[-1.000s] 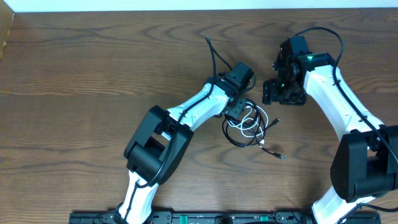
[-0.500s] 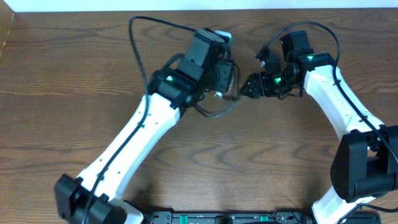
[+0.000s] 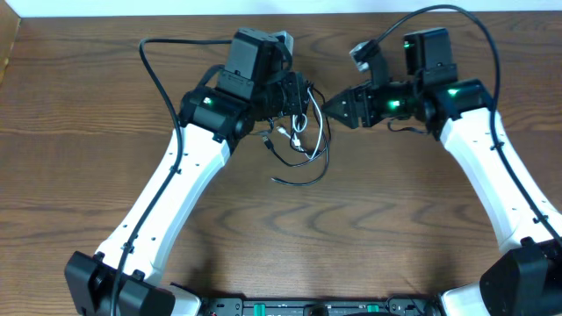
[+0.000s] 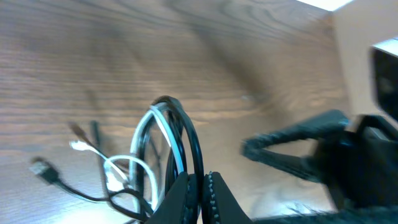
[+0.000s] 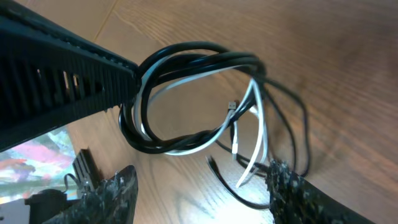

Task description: Untangle cables

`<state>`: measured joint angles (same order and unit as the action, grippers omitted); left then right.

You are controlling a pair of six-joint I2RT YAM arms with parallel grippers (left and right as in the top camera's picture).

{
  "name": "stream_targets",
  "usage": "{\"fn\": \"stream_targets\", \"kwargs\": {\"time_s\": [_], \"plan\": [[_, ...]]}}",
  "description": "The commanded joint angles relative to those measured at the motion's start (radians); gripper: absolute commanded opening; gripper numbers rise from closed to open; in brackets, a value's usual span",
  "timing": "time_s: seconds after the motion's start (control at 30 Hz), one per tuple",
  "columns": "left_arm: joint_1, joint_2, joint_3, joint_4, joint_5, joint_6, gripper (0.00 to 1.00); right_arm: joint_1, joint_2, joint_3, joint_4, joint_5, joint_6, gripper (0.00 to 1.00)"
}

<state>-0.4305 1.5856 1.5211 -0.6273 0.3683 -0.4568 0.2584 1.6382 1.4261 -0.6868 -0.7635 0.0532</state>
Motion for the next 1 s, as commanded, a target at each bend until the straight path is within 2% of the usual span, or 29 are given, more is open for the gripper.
{"fn": "stream_targets", "kwargs": {"time_s": [0.0,0.27,0.4,0.5,0.63,0.7,0.77,0.83,0.87,0.93,0.97], "plan": [[0.030,-0.022,0.010,0.007,0.168,-0.032,0.07,0.034,0.014,0.011,0.031,0.028,0.069,0.62],[0.095,-0.022,0.010,0.023,0.174,-0.240,0.07,0.105,0.014,0.011,0.077,0.028,-0.026,0.65],[0.100,-0.022,0.010,0.041,0.174,-0.307,0.07,0.130,0.015,0.011,0.098,0.030,-0.053,0.62],[0.100,-0.022,0.010,0.041,0.172,-0.303,0.07,0.139,0.015,0.011,0.098,0.105,-0.043,0.55],[0.100,-0.022,0.009,0.003,0.153,-0.166,0.07,0.127,0.016,0.011,0.063,0.245,0.073,0.52],[0.104,-0.022,0.009,-0.048,0.082,-0.129,0.07,0.119,0.016,0.011,0.044,0.282,0.090,0.53],[0.123,-0.016,0.005,-0.156,-0.125,-0.113,0.07,0.109,0.016,0.011,0.021,0.302,0.092,0.53],[0.156,-0.004,-0.012,-0.193,-0.205,-0.126,0.08,0.109,0.016,0.011,0.011,0.315,0.091,0.54],[0.175,0.002,-0.022,-0.195,-0.203,-0.135,0.10,0.109,0.016,0.011,0.009,0.325,0.091,0.54],[0.220,0.026,-0.037,-0.195,-0.204,-0.147,0.22,0.109,0.016,0.011,0.003,0.340,0.091,0.56],[0.239,0.043,-0.039,-0.195,-0.205,-0.154,0.25,0.109,0.016,0.011,0.000,0.343,0.091,0.56]]}}
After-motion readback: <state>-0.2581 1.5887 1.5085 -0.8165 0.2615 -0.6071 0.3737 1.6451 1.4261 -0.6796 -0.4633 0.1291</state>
